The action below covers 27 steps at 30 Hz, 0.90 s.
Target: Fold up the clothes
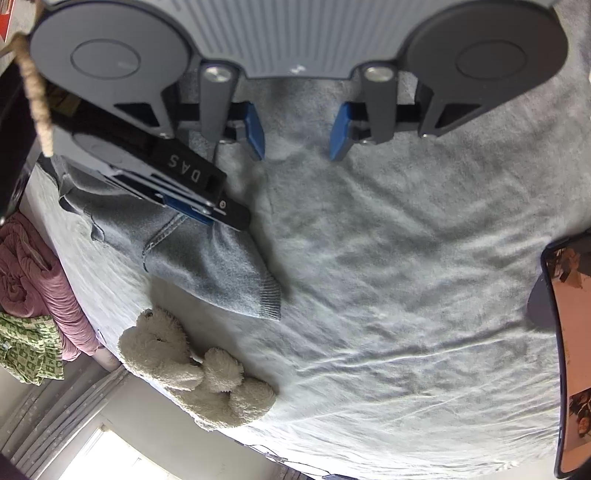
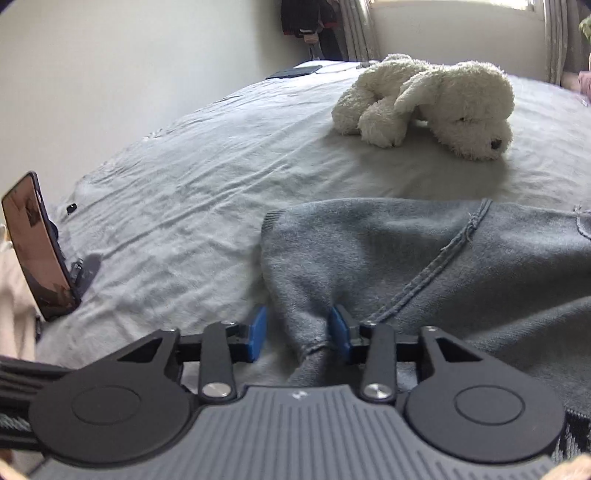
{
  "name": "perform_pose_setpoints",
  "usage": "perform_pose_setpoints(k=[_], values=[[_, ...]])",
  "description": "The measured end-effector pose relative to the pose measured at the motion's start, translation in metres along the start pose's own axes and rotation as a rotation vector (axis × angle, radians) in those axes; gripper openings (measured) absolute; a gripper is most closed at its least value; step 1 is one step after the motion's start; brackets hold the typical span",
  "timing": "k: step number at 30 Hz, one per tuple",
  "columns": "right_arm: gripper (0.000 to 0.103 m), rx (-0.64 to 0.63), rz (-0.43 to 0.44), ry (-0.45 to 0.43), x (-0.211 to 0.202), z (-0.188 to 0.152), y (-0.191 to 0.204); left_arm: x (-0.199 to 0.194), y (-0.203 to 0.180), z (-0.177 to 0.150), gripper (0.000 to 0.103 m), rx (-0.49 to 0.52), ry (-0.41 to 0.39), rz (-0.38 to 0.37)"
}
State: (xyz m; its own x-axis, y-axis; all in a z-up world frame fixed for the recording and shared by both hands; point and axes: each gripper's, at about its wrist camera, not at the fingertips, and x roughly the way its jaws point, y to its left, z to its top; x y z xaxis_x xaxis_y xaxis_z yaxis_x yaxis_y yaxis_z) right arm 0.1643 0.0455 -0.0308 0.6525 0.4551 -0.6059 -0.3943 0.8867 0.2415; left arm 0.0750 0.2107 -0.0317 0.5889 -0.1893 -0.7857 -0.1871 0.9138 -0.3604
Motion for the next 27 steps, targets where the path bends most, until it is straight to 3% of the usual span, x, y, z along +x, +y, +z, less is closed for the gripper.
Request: perform_pose_setpoints(k=[1, 2, 3, 7, 12, 13, 19, 23, 27], values=[[0.014, 0.003, 0.000, -0.029, -0.001, -0.005, -0.006, 0.000, -0.001, 0.000, 0.041, 0.010, -0.008, -0.002], [0.012, 0.017, 0.007, -0.054, -0.002, -0.009, -0.013, 0.000, -0.002, -0.001, 0.041, 0.023, -0.016, -0.001], [0.009, 0.119, 0.069, -0.051, -0.002, -0.009, -0.031, 0.000, -0.004, -0.003, 0.041, 0.036, -0.027, 0.002], [0.008, 0.493, 0.275, -0.029, -0.006, -0.005, -0.103, 0.003, -0.008, -0.008, 0.041, 0.106, -0.081, -0.016], [0.008, 0.757, 0.307, -0.047, -0.016, -0.011, -0.166, 0.021, -0.022, 0.001, 0.042, 0.172, -0.111, -0.011], [0.008, 0.772, 0.293, -0.048, -0.019, -0.011, -0.172, 0.025, -0.027, 0.005, 0.042, 0.181, -0.113, -0.010], [0.008, 0.739, 0.273, -0.049, -0.031, -0.003, -0.181, 0.052, -0.043, 0.020, 0.043, 0.110, -0.085, -0.205], [0.009, 0.739, 0.312, -0.033, -0.025, -0.006, -0.184, 0.069, -0.054, 0.030, 0.044, 0.058, -0.065, -0.335], [0.010, 0.748, 0.346, -0.017, -0.016, -0.008, -0.183, 0.086, -0.036, 0.030, 0.044, -0.140, -0.033, -0.463]])
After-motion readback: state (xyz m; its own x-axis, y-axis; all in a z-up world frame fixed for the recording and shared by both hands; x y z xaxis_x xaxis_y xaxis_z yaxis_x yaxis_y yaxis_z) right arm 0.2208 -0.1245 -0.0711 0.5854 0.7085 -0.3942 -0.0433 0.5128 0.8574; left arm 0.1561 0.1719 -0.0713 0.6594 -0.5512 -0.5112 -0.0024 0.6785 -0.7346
